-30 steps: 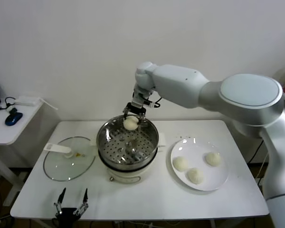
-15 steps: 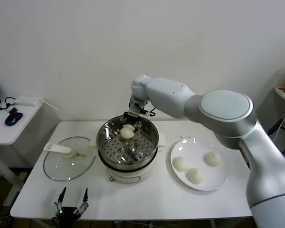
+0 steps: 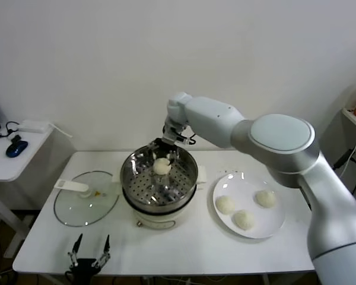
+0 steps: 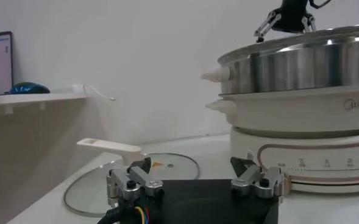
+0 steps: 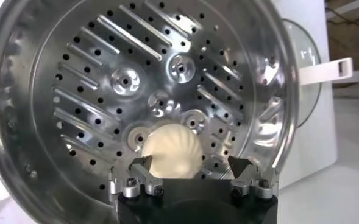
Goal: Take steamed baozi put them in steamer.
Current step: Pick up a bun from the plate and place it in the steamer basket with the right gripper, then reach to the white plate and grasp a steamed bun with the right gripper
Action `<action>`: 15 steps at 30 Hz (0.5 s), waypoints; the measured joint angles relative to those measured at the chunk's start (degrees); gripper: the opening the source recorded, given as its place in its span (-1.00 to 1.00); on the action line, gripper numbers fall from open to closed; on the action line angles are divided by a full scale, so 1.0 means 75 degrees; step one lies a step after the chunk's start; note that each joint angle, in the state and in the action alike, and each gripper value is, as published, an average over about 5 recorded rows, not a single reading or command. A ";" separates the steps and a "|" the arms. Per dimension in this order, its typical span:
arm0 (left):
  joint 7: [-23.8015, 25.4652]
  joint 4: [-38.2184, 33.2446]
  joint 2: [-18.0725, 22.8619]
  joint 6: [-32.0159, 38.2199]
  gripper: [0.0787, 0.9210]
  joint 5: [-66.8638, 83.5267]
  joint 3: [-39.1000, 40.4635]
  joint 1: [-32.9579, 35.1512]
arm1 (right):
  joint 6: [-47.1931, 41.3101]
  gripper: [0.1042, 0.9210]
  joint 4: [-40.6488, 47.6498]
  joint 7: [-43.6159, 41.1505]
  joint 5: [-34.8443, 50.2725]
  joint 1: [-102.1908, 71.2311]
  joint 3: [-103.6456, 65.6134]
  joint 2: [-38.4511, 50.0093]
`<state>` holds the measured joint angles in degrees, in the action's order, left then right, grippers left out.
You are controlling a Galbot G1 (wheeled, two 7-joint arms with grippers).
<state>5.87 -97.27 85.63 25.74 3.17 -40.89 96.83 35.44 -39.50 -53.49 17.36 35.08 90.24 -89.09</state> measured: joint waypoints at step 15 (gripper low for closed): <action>0.0006 -0.0066 -0.0061 -0.0027 0.77 -0.0007 -0.0028 0.0132 | -0.3798 0.76 -0.2931 -0.0740 0.3819 0.2262 0.2129 0.2241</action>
<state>5.92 -97.76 85.17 25.54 3.12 -41.10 97.82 6.96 -61.48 -59.04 46.00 52.05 106.21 -72.28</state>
